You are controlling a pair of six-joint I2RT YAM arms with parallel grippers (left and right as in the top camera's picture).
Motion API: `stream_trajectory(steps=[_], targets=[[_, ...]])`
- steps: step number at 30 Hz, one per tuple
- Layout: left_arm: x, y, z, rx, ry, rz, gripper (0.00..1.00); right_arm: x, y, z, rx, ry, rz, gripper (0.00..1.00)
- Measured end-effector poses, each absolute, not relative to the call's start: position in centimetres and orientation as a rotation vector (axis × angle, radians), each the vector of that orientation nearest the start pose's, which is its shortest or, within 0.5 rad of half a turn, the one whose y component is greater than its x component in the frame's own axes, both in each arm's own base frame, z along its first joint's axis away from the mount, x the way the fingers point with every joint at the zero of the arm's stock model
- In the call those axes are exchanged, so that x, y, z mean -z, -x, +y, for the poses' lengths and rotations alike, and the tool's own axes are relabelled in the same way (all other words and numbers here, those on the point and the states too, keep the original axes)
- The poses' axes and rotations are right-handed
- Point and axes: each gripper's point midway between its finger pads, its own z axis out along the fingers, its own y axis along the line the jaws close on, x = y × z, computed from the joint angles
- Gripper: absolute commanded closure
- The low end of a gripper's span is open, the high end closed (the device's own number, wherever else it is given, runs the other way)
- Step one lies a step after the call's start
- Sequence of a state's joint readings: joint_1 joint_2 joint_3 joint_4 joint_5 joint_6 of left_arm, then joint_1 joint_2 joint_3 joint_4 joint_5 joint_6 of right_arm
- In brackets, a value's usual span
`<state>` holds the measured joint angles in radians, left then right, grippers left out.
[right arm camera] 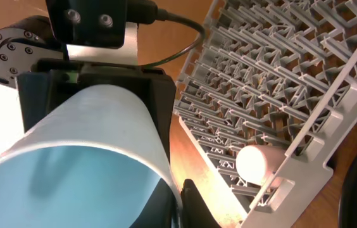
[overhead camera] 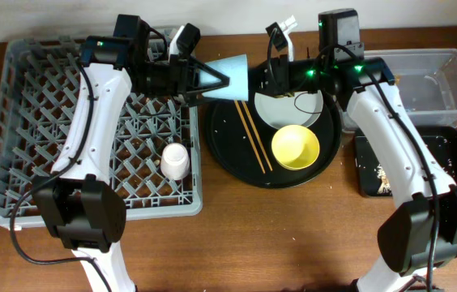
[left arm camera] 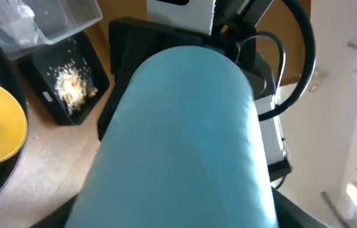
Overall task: Sort waste into correct bins and load items into the dishwasher rack
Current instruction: 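Pass the blue cup from the right gripper to the left gripper, then lower the blue cup into the rack with the left gripper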
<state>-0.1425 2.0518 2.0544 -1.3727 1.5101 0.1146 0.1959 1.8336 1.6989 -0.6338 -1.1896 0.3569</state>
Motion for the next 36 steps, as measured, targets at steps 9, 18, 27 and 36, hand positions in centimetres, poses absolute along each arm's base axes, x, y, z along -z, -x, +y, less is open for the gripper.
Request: stream_trajectory(steps=[9,18,27,36], targets=[[-31.3,-38.3,-23.0,1.943,-0.554,2.167,0.51,-28.7,-40.1,23.8,-1.599,0.424,2.254,0.91],[-30.4,-39.4,-22.6,1.829,-0.579,2.187,0.50,-27.8,-40.7,23.5,-1.523,0.397,2.289,0.15],[-24.2,-43.4,-16.4,1.302,-0.334,2.528,0.50,-24.5,-42.2,17.8,-1.314,0.167,2.451,0.04],[-17.1,-44.4,-8.8,0.119,-0.106,2.876,0.49,-19.6,-41.3,12.2,-0.938,-0.030,2.704,0.04]])
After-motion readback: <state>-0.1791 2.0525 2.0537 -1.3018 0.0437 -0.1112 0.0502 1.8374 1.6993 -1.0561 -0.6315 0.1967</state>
